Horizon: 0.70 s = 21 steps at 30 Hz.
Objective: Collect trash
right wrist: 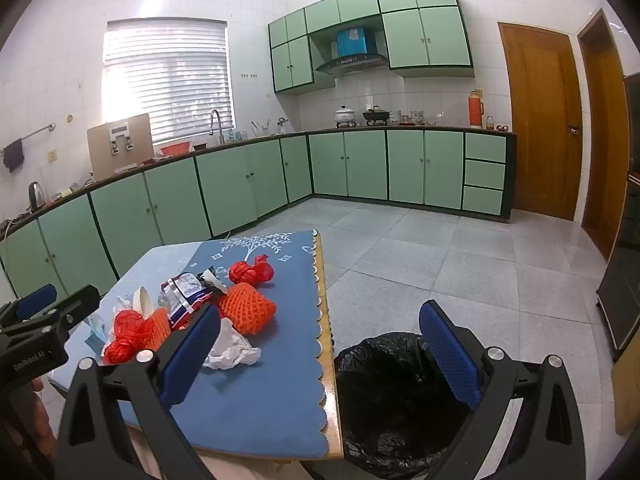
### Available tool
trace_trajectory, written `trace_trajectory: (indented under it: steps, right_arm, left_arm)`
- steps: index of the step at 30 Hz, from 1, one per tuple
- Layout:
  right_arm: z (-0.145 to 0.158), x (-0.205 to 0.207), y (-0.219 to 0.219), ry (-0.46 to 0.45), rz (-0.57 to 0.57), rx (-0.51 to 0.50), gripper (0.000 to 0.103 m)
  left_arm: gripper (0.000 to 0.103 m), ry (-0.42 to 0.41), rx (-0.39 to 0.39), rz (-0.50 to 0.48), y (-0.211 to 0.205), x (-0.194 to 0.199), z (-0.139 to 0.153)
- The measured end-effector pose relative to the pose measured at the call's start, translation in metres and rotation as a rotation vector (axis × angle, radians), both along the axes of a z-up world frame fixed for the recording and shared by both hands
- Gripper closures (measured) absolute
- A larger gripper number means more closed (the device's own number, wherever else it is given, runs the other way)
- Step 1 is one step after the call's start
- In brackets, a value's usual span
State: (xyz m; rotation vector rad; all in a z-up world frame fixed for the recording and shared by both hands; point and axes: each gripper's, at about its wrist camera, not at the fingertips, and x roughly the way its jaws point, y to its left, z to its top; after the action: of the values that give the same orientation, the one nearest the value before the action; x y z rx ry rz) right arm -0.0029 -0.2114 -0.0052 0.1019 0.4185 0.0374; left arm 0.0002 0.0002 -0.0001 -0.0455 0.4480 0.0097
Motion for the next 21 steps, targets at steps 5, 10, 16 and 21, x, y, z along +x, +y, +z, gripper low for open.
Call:
trace_trajectory:
  steps: [5, 10, 16, 21]
  right_arm:
    - [-0.0002, 0.0, 0.0001, 0.001, 0.001, 0.002, 0.006]
    - [-0.0007, 0.0003, 0.0, 0.003, 0.0, 0.002, 0.006]
    - [-0.0009, 0.0004, 0.0001, 0.004, 0.0, -0.001, 0.006]
    - [-0.001, 0.0005, 0.0, 0.004, 0.001, -0.001, 0.006]
  left_arm:
    - [0.005, -0.002, 0.001, 0.0, 0.0001, 0.0001, 0.0006]
    - [0.005, -0.001, 0.002, -0.001, -0.0002, 0.0, 0.0002]
    - [0.005, -0.003, 0.002, 0.0, 0.0003, 0.0008, -0.0001]
    - [0.005, -0.004, 0.002, 0.0, 0.0004, 0.0003, -0.0001]
